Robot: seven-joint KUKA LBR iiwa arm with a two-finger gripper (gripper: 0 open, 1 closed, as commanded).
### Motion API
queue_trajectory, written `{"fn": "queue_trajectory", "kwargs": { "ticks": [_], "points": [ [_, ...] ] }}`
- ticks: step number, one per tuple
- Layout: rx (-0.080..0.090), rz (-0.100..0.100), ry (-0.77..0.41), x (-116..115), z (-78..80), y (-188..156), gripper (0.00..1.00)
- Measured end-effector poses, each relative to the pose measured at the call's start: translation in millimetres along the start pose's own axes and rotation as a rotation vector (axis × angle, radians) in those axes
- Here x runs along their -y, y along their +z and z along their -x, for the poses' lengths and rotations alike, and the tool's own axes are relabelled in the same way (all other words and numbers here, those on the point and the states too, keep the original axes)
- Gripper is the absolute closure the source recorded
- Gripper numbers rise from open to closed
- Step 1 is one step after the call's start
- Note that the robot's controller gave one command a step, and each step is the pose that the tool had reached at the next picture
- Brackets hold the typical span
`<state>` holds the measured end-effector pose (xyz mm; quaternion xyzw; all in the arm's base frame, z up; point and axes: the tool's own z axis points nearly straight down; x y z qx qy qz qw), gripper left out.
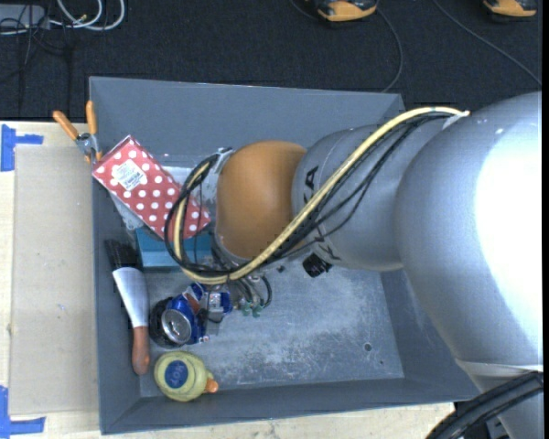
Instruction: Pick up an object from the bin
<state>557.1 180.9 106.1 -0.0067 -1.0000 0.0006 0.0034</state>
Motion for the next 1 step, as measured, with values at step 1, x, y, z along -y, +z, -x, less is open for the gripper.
{"fn": "queue_trajectory", "kwargs": {
  "ticks": [1],
  "points": [
    [-0.002,0.0,0.014,-5.3,-2.2,-62.9,1.0]
  ]
}}
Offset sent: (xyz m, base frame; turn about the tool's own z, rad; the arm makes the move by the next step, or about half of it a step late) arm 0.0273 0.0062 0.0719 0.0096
